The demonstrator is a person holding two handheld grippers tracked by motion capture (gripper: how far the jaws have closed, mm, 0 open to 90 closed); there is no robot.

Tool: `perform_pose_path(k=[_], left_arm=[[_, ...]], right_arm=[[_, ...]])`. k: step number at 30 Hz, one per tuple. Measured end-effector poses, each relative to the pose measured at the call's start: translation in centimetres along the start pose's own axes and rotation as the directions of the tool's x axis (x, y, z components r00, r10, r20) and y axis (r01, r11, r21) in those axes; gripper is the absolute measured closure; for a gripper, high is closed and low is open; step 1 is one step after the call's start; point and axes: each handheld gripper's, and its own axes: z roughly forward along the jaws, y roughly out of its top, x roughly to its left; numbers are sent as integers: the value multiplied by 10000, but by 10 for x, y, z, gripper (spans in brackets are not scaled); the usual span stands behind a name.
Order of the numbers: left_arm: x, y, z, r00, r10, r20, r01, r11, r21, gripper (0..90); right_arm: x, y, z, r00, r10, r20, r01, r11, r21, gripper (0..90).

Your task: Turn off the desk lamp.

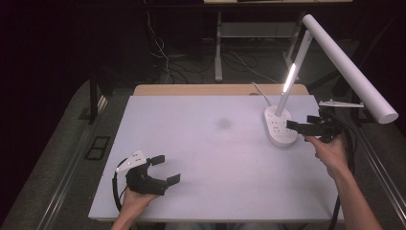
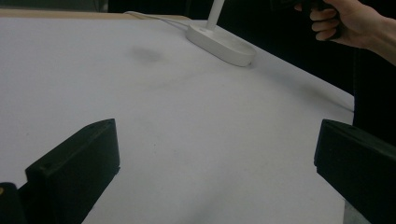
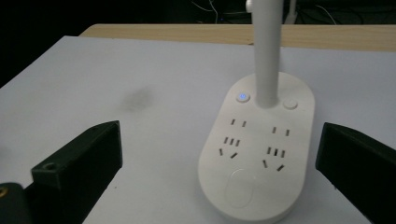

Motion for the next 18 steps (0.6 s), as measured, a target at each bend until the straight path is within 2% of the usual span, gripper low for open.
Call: perform_pose_path(k=[3,10,18], left_arm=[[0,0,0,10000,-31,3,31,10000,-6,0],[0,0,1,10000,-31,2,31,10000,16,0],[0,0,1,10000,-17,3,17,10000,19,0]], right_arm=[[6,-4,-5,9994,-58,-353,57,10000,-37,6],[20,-14,-15,9955,-470,-826,456,9988,-182,6],[36,-29,-20,9899,-657,-1256,636,9978,-207,6]])
